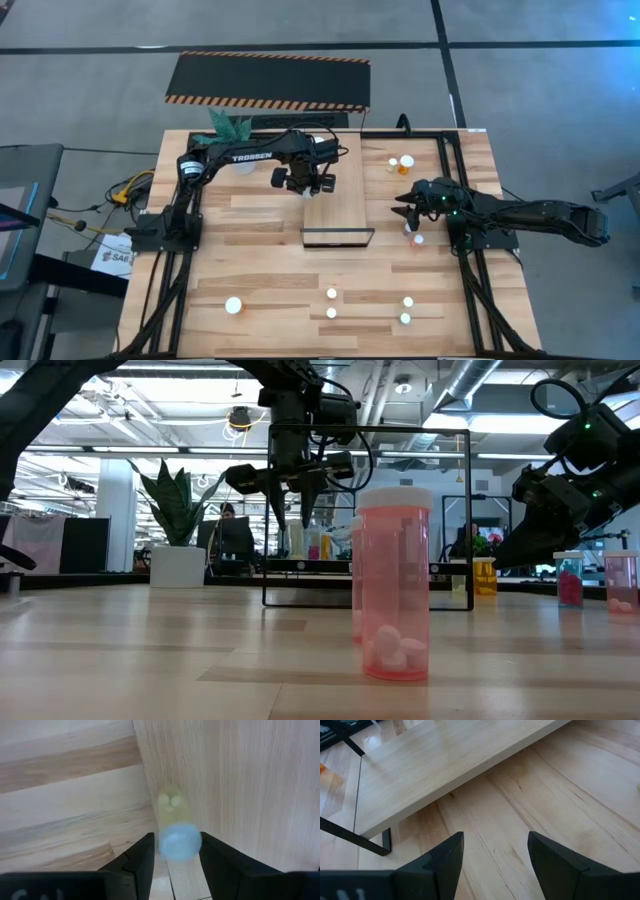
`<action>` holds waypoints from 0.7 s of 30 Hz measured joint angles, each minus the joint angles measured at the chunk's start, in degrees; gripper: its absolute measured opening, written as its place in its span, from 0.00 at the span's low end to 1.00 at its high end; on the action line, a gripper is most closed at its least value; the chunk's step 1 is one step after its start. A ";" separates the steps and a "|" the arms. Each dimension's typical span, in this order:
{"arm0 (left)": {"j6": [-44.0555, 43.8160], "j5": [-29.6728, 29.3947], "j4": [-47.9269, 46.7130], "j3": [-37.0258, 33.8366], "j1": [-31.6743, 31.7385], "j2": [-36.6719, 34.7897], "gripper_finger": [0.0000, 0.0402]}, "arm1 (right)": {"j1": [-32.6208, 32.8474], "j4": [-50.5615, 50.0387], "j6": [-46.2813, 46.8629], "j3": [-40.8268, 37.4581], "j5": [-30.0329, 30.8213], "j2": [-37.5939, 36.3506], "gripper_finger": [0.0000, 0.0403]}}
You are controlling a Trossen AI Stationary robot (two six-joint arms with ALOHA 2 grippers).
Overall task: Pick and place medicine bottles onto shelf by color
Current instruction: Put the bottom left yellow pill bottle on the shelf
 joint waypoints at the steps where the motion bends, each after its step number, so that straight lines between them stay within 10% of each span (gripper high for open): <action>1: 0.00 -0.01 0.06 0.00 0.00 0.00 0.34 | 0.02 -0.01 0.00 -0.02 0.00 0.01 0.61; 21: 0.22 -3.19 1.70 -0.02 0.00 -0.02 0.32 | 0.00 0.01 0.00 0.00 0.00 -0.01 0.61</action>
